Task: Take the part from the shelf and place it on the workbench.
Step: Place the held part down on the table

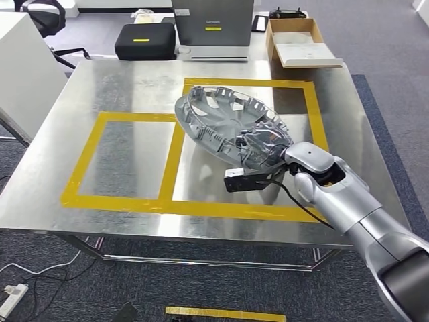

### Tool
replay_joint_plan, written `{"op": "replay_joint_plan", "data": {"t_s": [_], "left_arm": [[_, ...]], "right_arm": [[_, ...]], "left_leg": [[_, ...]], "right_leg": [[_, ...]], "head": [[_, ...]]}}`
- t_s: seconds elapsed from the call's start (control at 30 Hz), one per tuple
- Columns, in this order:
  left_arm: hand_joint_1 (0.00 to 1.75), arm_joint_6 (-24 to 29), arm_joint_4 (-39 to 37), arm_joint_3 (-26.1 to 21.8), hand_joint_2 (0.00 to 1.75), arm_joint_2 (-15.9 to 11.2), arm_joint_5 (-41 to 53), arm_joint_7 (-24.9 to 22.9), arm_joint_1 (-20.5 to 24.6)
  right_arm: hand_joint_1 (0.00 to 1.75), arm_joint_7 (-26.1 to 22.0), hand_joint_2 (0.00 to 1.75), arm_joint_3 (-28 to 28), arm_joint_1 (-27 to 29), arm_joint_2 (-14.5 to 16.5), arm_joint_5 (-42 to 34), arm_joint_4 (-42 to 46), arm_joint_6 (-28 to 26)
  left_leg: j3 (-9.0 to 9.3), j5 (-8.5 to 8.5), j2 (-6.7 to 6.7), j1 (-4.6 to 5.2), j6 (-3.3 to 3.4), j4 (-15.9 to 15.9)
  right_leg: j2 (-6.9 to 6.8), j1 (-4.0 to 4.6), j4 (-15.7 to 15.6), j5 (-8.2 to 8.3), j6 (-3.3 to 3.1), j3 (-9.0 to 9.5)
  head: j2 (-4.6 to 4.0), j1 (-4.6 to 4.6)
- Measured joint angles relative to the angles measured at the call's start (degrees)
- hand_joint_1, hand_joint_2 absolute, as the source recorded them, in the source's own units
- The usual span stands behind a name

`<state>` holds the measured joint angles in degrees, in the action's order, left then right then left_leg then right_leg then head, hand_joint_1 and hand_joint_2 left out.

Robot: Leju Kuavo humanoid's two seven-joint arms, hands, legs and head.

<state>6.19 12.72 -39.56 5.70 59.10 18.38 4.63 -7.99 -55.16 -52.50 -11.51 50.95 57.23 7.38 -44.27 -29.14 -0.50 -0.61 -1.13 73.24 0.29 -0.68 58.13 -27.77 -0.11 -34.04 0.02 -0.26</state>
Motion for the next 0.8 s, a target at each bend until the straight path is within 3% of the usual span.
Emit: {"op": "replay_joint_plan", "data": {"t_s": [0.07, 0.13, 0.23, 0.3, 0.4, 0.43, 0.47, 0.5, 0.53, 0.6, 0.67, 0.7, 0.8], "left_arm": [[0.00, -1.43, 0.00, -0.33, 1.75, -0.13, -0.44, 0.86, 0.14], [0.00, -2.39, 0.00, -0.53, 1.75, -0.22, -0.62, 1.36, 0.33], [0.00, -2.90, 0.00, -0.69, 1.75, -0.24, -0.66, 1.64, 0.41], [0.00, -2.72, 0.00, -0.80, 1.75, -0.25, -0.64, 1.70, 0.40], [0.00, -2.33, 0.00, -1.00, 1.75, -0.26, -0.63, 1.69, 0.51], [0.00, -2.28, 0.00, -1.04, 1.75, -0.24, -0.63, 1.65, 0.51], [0.00, -2.25, 0.00, -1.05, 1.75, -0.22, -0.62, 1.61, 0.49], [0.00, -2.22, 0.00, -1.07, 1.75, -0.19, -0.62, 1.56, 0.46], [0.00, -2.18, 0.00, -1.08, 1.75, -0.16, -0.61, 1.53, 0.45], [0.00, -1.99, 0.00, -1.09, 1.75, -0.14, -0.61, 1.48, 0.49], [0.00, -1.68, 0.00, -1.11, 1.75, -0.14, -0.61, 1.32, 0.55], [0.00, -1.52, 0.00, -1.12, 1.75, -0.15, -0.61, 1.24, 0.56], [0.00, -0.63, 0.00, -1.14, 0.44, -0.18, -0.53, 1.06, 0.51]], "right_arm": [[1.75, -0.16, 1.75, -0.34, -0.18, 0.08, -0.50, -0.91, 0.67], [1.75, -0.37, 1.75, -0.65, -0.47, 0.21, -1.00, -2.13, 0.87], [1.75, -0.60, 1.75, -1.06, -0.70, 0.37, -1.58, -3.85, 1.46], [1.75, -0.82, 1.75, -1.22, -1.03, 0.40, -2.07, -4.80, 2.30], [1.75, -1.04, 1.75, -1.59, -1.61, 0.41, -2.78, -6.01, 2.80], [1.75, -1.10, 1.75, -1.79, -1.59, 0.41, -2.96, -6.34, 2.82], [1.75, -1.16, 1.75, -1.97, -1.52, 0.41, -3.10, -6.63, 2.84], [1.75, -1.21, 1.75, -2.09, -1.51, 0.41, -3.17, -6.87, 2.86], [1.75, -1.22, 1.75, -2.16, -1.59, 0.41, -3.21, -7.05, 2.86], [0.87, -1.23, 0.87, -2.21, -2.06, 0.42, -3.36, -7.21, 2.81], [0.00, -1.23, 0.00, -2.35, -2.55, 0.46, -3.62, -7.26, 2.67], [0.00, -1.23, 0.00, -2.44, -2.67, 0.49, -3.75, -7.26, 2.57], [0.00, -1.01, 0.00, -2.51, -2.82, 0.48, -4.07, -7.01, 2.01]], "left_leg": [[3.72, 3.51, -0.01, 0.10, 0.52, -7.22], [6.53, 4.81, -0.03, 0.29, 0.98, -12.86], [7.03, 4.41, -0.11, 0.34, 1.54, -14.16], [7.29, 4.52, -0.13, 0.14, 2.06, -14.55], [7.47, 4.44, -0.04, 0.05, 2.60, -14.71], [7.53, 4.39, -0.03, 0.05, 2.66, -14.70], [7.60, 4.35, -0.04, 0.04, 2.70, -14.69], [7.71, 4.29, -0.08, 0.00, 2.69, -14.67], [7.85, 4.22, -0.12, -0.04, 2.61, -14.66], [7.97, 3.98, -0.21, 0.03, 2.21, -14.47], [7.80, 3.94, -0.25, 0.23, 1.64, -14.26], [7.72, 4.01, -0.26, 0.30, 1.38, -14.20], [7.26, 2.99, -0.15, 0.17, 0.58, -12.96]], "right_leg": [[0.05, 0.09, 0.02, -0.25, 0.22, 0.32], [0.07, 0.30, 0.10, -0.47, 0.65, 0.30], [-0.07, 0.37, 0.04, -0.67, 1.52, 0.14], [-0.12, 0.30, 1.82, -2.13, 2.04, -0.78], [-0.10, 0.21, 12.05, -6.94, 2.43, -5.75], [-0.10, 0.16, 15.12, -7.72, 2.55, -7.35], [-0.12, 0.09, 16.41, -7.47, 2.66, -8.17], [-0.14, 0.02, 15.42, -6.11, 2.74, -7.93], [-0.18, -0.06, 12.37, -3.99, 2.78, -6.68], [-0.30, -0.12, 4.58, -0.48, 2.78, -3.06], [-0.26, -0.02, 0.80, 0.25, 2.44, -1.07], [-0.17, 0.09, 0.55, 0.10, 2.16, -0.79], [-0.14, -0.09, 0.40, 0.25, 1.05, -0.63]], "head": [[0.00, 0.02], [0.00, 0.06], [0.00, 0.10], [0.00, 0.28], [0.00, 0.54], [0.00, 0.53], [0.00, 0.55], [0.00, 0.57], [0.00, 0.56], [0.00, 0.56], [0.00, 0.47], [0.00, 0.43], [0.00, 0.31]]}}
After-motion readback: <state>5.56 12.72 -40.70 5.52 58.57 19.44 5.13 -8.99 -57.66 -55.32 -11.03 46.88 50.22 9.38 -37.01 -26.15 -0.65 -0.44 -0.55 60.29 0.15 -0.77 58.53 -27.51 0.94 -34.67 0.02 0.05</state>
